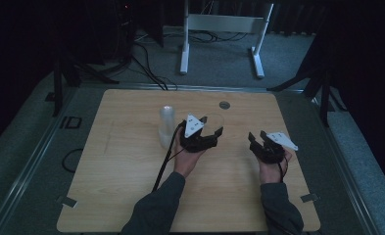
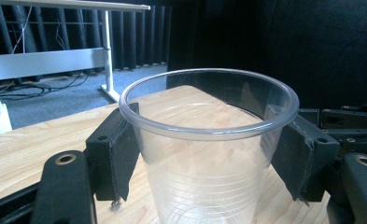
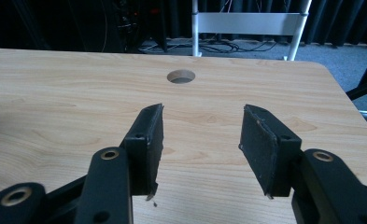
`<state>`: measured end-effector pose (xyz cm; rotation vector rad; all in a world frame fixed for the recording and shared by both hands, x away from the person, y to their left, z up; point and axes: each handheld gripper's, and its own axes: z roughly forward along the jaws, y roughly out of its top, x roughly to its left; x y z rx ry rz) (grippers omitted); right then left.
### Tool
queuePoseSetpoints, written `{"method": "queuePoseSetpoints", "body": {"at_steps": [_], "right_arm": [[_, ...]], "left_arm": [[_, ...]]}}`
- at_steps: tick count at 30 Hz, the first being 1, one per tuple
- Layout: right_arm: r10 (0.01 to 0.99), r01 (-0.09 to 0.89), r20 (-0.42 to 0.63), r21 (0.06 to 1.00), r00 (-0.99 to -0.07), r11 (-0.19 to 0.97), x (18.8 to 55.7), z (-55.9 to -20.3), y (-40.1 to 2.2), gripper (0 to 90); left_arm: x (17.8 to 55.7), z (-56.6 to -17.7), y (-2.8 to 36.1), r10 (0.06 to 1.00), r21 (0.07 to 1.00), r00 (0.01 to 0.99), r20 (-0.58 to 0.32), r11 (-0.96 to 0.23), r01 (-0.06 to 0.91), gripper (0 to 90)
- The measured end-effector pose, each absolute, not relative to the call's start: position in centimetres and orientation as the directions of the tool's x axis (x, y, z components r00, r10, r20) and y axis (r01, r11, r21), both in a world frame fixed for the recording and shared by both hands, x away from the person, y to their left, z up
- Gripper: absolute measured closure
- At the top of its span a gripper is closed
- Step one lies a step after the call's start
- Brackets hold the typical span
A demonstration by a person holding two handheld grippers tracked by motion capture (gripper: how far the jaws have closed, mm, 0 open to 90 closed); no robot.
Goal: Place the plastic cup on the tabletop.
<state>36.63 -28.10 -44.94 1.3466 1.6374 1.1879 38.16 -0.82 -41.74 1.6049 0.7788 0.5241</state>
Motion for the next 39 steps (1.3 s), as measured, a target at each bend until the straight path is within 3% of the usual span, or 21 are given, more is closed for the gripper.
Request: {"method": "queuePoseSetpoints", "body": {"at_steps": [39], "right_arm": [[0.975,0.344,0.037,0.938,-0.218,0.041,36.6,-45.1,-28.2,48.8]], "left_arm": [[37.5,-44.0,-0.1,0.736,0.977,0.67,-0.09,-0.064,0.202,29.1]]}}
